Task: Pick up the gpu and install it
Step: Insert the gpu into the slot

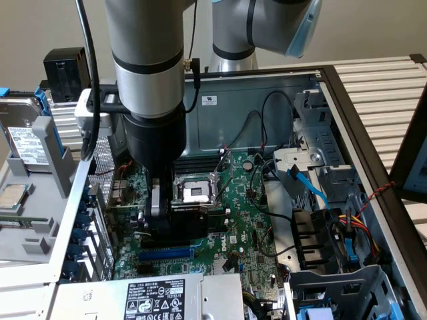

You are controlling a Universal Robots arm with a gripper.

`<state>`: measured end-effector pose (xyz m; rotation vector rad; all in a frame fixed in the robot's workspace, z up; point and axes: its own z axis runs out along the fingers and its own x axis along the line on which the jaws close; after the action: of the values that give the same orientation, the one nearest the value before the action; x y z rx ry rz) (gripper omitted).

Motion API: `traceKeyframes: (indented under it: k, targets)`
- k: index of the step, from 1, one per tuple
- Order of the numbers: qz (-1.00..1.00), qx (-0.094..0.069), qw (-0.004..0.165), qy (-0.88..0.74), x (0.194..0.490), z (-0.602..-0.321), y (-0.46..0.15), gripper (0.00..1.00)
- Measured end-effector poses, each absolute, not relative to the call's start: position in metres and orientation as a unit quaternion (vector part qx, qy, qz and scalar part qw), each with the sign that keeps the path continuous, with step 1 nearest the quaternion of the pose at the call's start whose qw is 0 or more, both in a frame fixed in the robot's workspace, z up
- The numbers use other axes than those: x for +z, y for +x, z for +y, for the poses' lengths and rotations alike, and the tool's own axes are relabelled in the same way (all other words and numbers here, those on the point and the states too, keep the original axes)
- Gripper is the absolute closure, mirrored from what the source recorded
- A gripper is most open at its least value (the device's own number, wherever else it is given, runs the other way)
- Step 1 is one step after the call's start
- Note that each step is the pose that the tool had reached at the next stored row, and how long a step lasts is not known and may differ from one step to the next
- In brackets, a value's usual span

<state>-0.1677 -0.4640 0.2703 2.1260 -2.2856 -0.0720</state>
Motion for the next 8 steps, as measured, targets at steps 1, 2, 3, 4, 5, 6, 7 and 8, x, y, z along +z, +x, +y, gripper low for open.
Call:
traceKeyframes:
  k: [1, 2, 3, 4, 5, 6, 7, 8]
  targets:
    - [-0.732, -0.023, 0.009, 0.681, 0.2694, -0.4640, -0.1682, 0.72]
    - [-0.732, -0.023, 0.009, 0.681, 0.2686, -0.4640, -0.1686, 0.72]
    - [-0.732, -0.023, 0.009, 0.681, 0.2674, -0.4640, -0.1689, 0.72]
    - [-0.732, -0.023, 0.009, 0.681, 0.2660, -0.4640, -0.1689, 0.72]
    - [-0.732, -0.023, 0.009, 0.681, 0.2649, -0.4639, -0.1690, 0.72]
    - [-0.732, -0.023, 0.009, 0.681, 0.2640, -0.4638, -0.1690, 0.72]
    - [-0.732, -0.023, 0.009, 0.681, 0.2633, -0.4637, -0.1691, 0.72]
    - [-0.732, -0.023, 0.009, 0.681, 0.2630, -0.4637, -0.1691, 0.72]
